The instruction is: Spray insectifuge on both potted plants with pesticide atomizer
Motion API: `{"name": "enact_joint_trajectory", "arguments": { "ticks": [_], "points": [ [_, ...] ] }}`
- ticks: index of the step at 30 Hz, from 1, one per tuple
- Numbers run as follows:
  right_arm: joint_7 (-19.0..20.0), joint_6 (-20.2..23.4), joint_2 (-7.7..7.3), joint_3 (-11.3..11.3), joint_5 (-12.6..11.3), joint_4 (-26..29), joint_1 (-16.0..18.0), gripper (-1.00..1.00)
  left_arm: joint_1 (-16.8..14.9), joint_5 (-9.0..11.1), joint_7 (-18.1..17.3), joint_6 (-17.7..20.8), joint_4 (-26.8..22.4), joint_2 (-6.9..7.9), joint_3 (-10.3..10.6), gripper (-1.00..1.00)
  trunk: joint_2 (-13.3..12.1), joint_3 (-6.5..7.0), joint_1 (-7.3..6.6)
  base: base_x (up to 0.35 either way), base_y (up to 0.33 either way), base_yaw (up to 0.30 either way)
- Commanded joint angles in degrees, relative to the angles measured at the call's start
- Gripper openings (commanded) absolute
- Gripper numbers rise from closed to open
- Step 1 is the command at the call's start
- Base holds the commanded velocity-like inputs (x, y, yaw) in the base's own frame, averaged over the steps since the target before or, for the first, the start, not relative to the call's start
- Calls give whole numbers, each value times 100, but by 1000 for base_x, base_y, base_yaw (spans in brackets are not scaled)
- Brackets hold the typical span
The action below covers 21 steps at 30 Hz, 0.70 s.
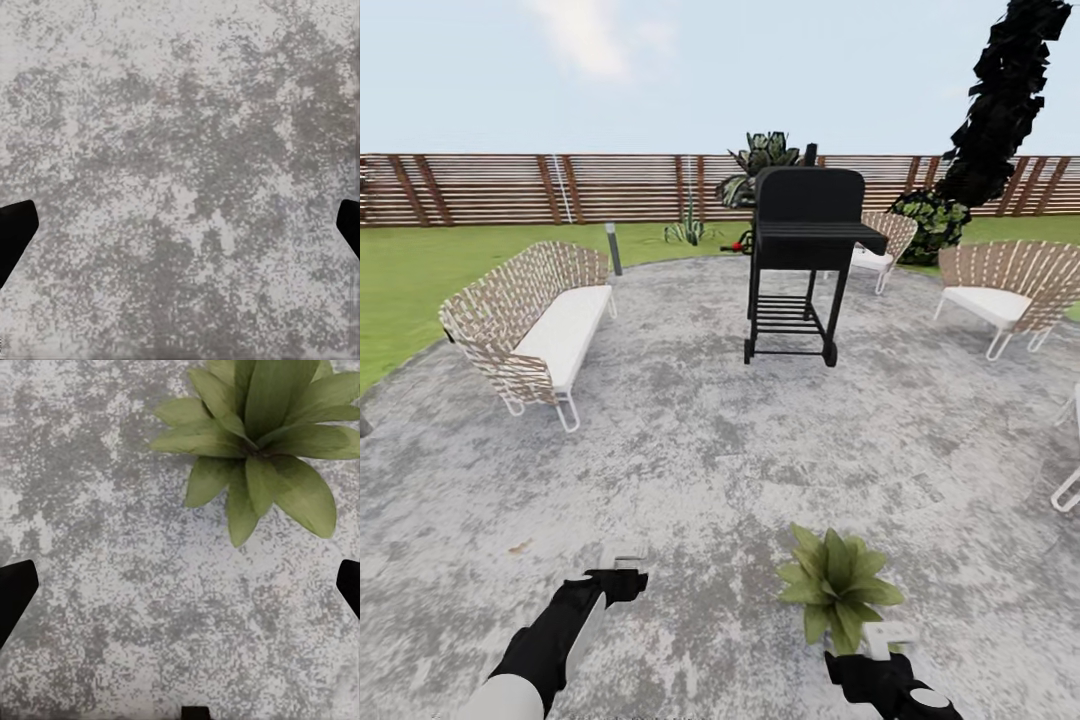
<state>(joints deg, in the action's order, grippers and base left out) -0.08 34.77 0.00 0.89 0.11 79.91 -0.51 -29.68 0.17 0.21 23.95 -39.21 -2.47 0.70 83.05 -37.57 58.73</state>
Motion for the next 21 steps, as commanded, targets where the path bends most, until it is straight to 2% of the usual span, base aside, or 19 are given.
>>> {"name": "enact_joint_trajectory", "arguments": {
  "ticks": [1,3,7,21],
  "points": [
    [-1,27,0,-2,0,12,-1,100,-2,-3,3,30,-8,-7,39,100,3,-9,0,0,0,237],
    [-1,29,-6,-14,3,15,-1,100,-2,-1,-1,30,-8,-26,233,100,3,-18,0,0,0,237],
    [-1,30,-19,-42,0,15,-1,100,-2,9,-10,23,-8,-33,423,100,3,-37,0,0,0,236],
    [8,22,-8,-4,-10,21,-1,100,-25,11,0,28,-23,-17,466,100,3,-109,0,0,0,228]
  ]
}}
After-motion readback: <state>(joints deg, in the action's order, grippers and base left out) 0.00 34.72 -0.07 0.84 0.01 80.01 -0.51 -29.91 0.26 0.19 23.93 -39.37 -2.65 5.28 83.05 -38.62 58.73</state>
